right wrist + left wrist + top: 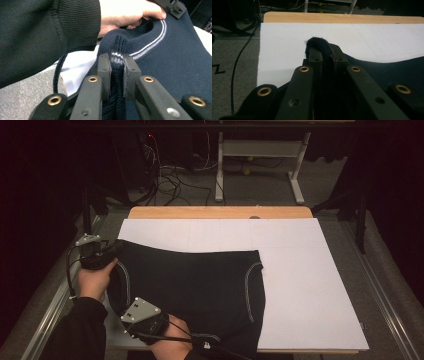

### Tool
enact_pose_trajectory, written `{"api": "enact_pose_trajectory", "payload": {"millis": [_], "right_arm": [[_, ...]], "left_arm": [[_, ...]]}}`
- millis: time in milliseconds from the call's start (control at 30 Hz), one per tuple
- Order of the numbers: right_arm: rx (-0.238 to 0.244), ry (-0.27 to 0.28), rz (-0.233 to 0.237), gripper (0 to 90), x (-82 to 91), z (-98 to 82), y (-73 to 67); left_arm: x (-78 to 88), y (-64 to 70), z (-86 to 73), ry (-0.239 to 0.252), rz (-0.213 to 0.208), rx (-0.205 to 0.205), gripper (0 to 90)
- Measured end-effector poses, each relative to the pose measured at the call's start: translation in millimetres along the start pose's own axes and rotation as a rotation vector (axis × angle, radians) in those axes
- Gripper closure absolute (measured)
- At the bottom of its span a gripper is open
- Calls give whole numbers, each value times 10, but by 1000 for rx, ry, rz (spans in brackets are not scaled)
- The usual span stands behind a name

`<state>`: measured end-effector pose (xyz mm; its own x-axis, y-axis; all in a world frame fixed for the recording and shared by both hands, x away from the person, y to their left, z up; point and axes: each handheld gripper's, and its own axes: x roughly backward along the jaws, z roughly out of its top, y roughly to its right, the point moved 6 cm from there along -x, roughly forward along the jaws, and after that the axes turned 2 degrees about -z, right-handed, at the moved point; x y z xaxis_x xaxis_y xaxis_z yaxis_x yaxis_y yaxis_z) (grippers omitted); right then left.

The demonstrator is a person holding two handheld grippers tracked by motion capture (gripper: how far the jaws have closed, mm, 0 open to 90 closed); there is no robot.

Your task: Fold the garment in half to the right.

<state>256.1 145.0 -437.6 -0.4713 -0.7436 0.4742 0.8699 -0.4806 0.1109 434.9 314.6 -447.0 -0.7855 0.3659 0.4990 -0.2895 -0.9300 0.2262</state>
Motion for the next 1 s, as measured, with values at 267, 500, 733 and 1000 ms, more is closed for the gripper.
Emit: {"api": "enact_pose_trajectory", "payload": {"millis": [267,500,733,1000], "right_arm": [[-25,44,-2,795,150,31,55],[-50,85,-32,794,456,-33,201],[-66,121,-63,793,791,-202,378],[-111,136,-95,792,1132,-491,595]], "left_arm": [[82,180,151,-6,-3,-34,781],[49,549,311,-30,-20,-90,783],[-169,1081,407,-62,-66,-161,783],[-570,1680,360,-110,-118,-212,781]]}}
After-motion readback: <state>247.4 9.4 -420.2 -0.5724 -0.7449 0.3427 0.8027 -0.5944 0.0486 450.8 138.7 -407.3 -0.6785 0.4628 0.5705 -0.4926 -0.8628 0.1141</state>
